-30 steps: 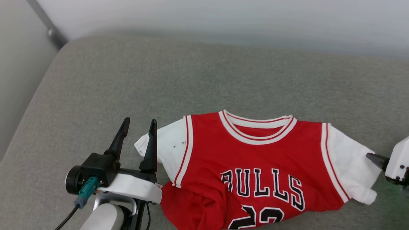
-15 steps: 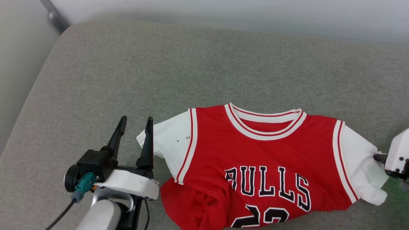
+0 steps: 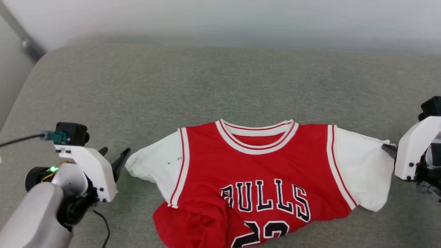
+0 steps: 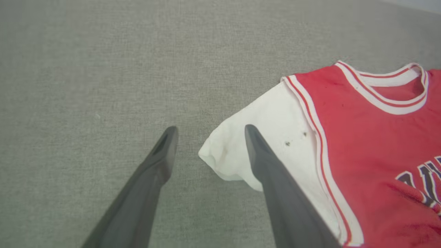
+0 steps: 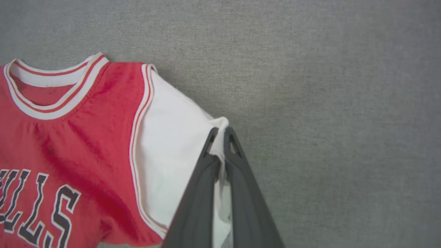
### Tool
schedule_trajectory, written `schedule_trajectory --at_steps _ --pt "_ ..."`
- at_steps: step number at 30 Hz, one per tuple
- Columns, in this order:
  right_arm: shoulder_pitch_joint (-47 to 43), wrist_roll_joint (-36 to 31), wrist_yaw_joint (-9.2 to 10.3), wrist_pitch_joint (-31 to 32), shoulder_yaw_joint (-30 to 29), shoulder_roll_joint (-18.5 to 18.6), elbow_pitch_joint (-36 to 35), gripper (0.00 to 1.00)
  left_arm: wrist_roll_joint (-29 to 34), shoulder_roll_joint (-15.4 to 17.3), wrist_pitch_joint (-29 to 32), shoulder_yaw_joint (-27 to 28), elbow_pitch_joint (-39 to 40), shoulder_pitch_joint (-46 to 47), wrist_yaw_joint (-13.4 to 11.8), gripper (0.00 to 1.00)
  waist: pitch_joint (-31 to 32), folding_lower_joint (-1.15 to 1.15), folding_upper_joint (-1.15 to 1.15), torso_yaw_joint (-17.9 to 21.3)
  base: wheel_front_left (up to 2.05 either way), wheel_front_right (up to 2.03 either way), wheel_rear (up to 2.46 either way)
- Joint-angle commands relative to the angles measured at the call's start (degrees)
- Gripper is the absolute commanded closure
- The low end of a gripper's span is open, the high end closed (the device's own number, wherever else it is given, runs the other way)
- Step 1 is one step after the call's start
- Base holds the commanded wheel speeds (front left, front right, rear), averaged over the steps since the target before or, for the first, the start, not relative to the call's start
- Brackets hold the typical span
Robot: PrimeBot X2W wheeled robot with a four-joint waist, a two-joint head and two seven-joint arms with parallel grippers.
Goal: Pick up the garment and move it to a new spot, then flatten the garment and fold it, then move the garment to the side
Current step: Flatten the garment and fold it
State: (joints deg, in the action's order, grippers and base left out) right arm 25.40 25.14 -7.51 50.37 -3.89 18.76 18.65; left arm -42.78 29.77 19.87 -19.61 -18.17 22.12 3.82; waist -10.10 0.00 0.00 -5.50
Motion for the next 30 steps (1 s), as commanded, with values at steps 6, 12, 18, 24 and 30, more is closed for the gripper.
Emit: schedule_trajectory --at_steps 6,12,18,24,30 --pt "-3.3 2.1 0.04 0.0 1.5 -1.6 -4.6 1.0 -5.5 2.3 14.1 -1.9 -6.5 4.5 2.1 0.0 -1.6 0.0 0.0 5.1 0.0 0.0 0.0" --pt "-4.2 2.8 0.03 -0.4 2.2 -2.6 -4.4 1.0 -6.8 1.4 19.9 -4.9 -13.1 6.5 2.7 0.0 -3.4 0.0 0.0 7.6 0.0 0.0 0.0" --pt "-4.1 3.5 0.03 -1.0 2.9 -2.6 -3.9 1.0 -7.1 -0.9 25.8 -8.0 -19.7 5.2 2.0 0.31 -3.7 0.0 0.0 8.6 0.0 0.0 0.0" --pt "-4.0 4.0 0.04 -1.5 3.0 -1.6 -3.6 1.0 -7.8 -3.5 22.9 -7.8 -21.0 6.6 2.5 1.0 -2.9 0.0 0.0 8.1 0.0 0.0 0.0" --pt "-4.1 3.7 0.04 -2.5 2.6 -0.4 -4.1 1.0 -4.7 -4.8 17.0 -8.2 -21.2 11.6 2.5 1.0 -0.4 0.0 0.0 6.3 0.0 0.0 0.0"
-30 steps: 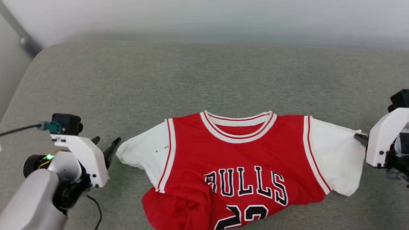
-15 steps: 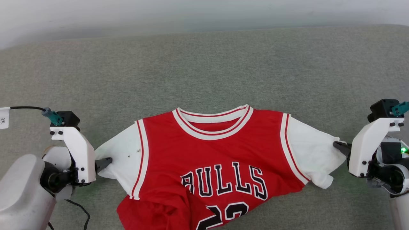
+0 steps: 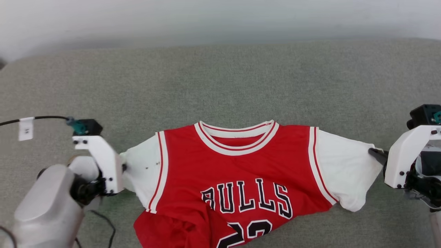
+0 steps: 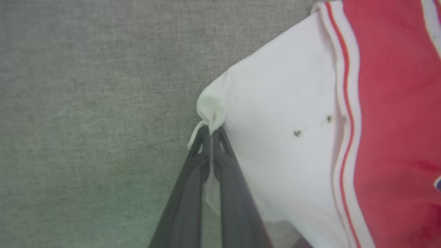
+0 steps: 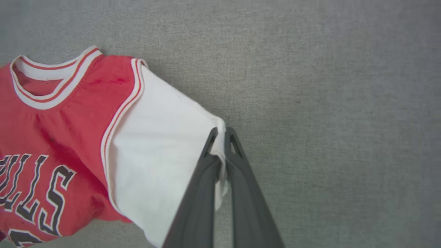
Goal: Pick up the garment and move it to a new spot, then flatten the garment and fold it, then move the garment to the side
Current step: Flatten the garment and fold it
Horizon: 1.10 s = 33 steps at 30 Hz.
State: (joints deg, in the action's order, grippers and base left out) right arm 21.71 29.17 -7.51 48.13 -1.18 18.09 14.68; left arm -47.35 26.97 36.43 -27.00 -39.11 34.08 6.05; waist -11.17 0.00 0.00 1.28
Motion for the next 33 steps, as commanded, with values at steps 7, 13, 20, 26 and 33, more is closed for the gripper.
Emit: schedule_trajectory --at_steps 7,13,20,26,33 --pt "2.2 -2.0 0.04 -3.6 0.7 2.5 -1.8 1.0 5.5 -1.3 -9.0 -1.2 0.5 7.4 -0.6 1.0 6.4 0.0 0.0 -1.7 0.0 0.0 0.0" --pt "6.8 -3.0 0.04 -3.9 0.5 4.7 -1.1 1.0 8.8 -2.3 -17.1 -0.1 -0.4 14.9 -2.9 1.0 10.4 0.0 0.0 -1.8 0.0 0.0 0.0" --pt "17.6 -4.5 0.04 -5.6 2.6 7.3 1.9 1.0 11.4 -3.3 -25.1 1.5 -5.2 25.8 -4.8 1.0 9.9 0.0 0.0 -0.3 0.0 0.0 0.0" --pt "31.9 -6.0 0.04 -10.9 4.9 8.0 5.4 1.0 13.7 -2.3 -30.1 2.8 -6.8 36.7 -6.6 1.0 2.9 0.0 0.0 1.4 0.0 0.0 0.0" --pt "49.1 -9.4 0.05 -21.7 6.9 7.2 8.7 1.0 15.0 -0.3 -35.3 5.0 -7.2 49.4 -8.1 1.0 -7.3 0.0 0.0 3.5 0.0 0.0 0.0"
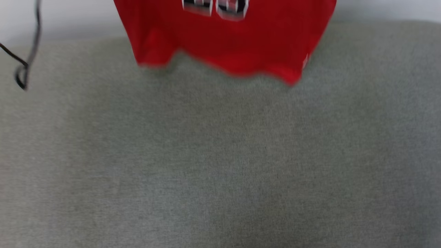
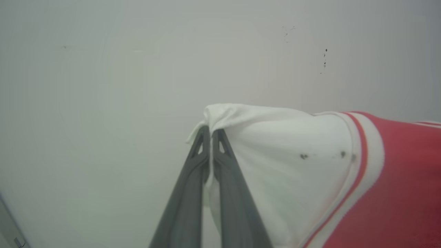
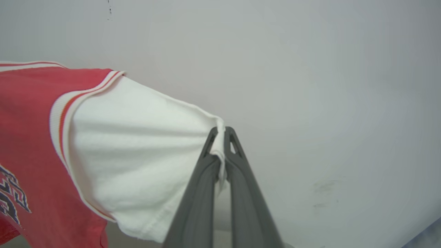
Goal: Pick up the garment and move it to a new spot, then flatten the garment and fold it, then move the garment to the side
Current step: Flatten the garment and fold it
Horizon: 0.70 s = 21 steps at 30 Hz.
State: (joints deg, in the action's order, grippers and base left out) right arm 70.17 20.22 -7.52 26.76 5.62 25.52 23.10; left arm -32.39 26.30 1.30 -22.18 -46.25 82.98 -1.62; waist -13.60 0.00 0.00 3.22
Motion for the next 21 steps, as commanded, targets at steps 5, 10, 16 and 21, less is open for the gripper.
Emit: schedule_trajectory --at_steps 5,10,16,21 --pt "10.1 -3.5 0.06 -6.9 0.9 -1.3 3.3 1.0 0.7 1.3 -3.2 1.3 0.2 7.7 -0.8 1.0 -11.6 0.0 0.0 2.6 0.0 0.0 0.0" --pt "17.1 -5.2 0.06 -11.8 2.6 -2.1 5.5 1.0 2.1 1.7 -5.3 1.1 1.0 13.4 -1.1 1.0 -19.0 0.0 0.0 3.1 0.0 0.0 0.0" --pt "22.0 -4.5 0.06 -16.7 5.7 -3.5 8.4 1.0 2.3 1.3 -8.1 1.2 1.2 16.6 -1.2 1.0 -25.1 0.0 0.0 3.5 0.0 0.0 0.0" --pt "23.8 -2.9 0.06 -19.5 9.2 -3.9 11.7 1.0 1.1 1.0 -9.7 1.9 0.1 15.7 -0.7 1.0 -27.7 0.0 0.0 3.3 0.0 0.0 0.0"
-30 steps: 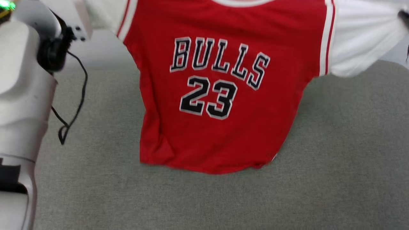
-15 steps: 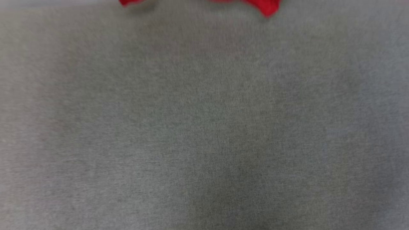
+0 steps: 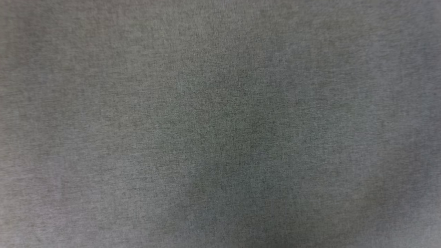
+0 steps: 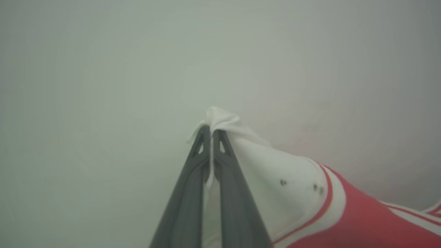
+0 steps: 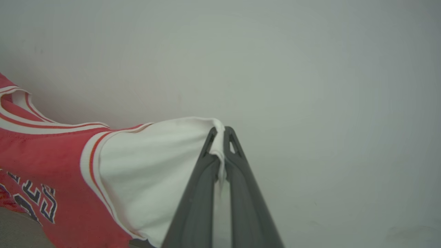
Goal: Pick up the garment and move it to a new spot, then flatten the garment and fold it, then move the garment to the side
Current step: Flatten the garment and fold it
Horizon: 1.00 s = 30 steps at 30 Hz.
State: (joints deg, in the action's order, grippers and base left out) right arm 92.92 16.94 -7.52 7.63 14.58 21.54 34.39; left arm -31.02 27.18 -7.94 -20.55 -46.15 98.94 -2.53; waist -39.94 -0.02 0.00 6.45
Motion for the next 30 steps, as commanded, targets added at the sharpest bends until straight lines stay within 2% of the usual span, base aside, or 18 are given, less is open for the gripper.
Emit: schedule_trajectory --at_steps 1,7,12,15,20,23,26,27,30 --pt "1.3 0.8 0.06 -0.9 0.8 0.1 0.9 1.0 -0.4 0.1 -0.8 0.2 -0.2 -0.5 0.4 1.0 -1.6 0.02 0.0 0.0 0.0 0.0 0.0" --pt "0.2 4.1 0.06 -3.0 5.1 1.2 3.2 1.0 -2.0 -0.1 -2.6 0.8 -1.3 -3.4 1.7 1.0 -1.1 0.02 0.0 -0.9 0.0 0.0 0.0" --pt "-5.3 7.6 0.05 -3.9 8.1 2.7 2.5 1.0 -5.1 -0.4 -4.4 2.4 -0.6 -10.0 3.6 1.0 3.2 0.02 0.0 -1.8 0.0 0.0 0.0" --pt "-10.9 9.6 0.06 -3.5 9.6 4.2 1.4 1.0 -6.9 -0.3 -5.4 3.4 0.8 -16.6 4.4 1.0 7.4 0.02 0.0 -2.7 0.0 0.0 0.0" --pt "-23.5 13.8 0.06 -0.6 10.5 6.4 -0.8 1.0 -9.8 0.6 -6.2 5.2 5.2 -30.7 4.2 1.0 14.9 0.02 0.0 -3.8 0.0 0.0 0.0" --pt "-32.2 15.5 0.06 1.0 10.0 7.4 -2.4 1.0 -12.3 1.0 -6.4 7.1 9.0 -41.1 3.3 1.0 19.3 0.02 0.0 -4.2 0.0 0.0 0.0" --pt "-40.5 17.1 0.07 2.3 8.4 8.1 -4.5 1.0 -13.8 1.9 -5.8 7.9 13.8 -52.1 1.3 1.0 23.1 0.02 0.0 -4.6 0.0 0.0 0.0" --pt "-40.5 17.1 0.07 2.3 8.4 8.1 -4.5 1.0 -13.8 1.9 -5.8 7.9 13.8 -52.1 1.3 1.0 23.1 0.02 0.0 -4.6 0.0 0.0 0.0" --pt "-49.2 18.1 0.08 3.0 6.4 8.1 -6.5 1.0 -15.4 2.4 -5.4 9.0 18.9 -63.2 -1.0 1.0 26.7 0.02 0.0 -4.9 0.0 0.0 0.0"
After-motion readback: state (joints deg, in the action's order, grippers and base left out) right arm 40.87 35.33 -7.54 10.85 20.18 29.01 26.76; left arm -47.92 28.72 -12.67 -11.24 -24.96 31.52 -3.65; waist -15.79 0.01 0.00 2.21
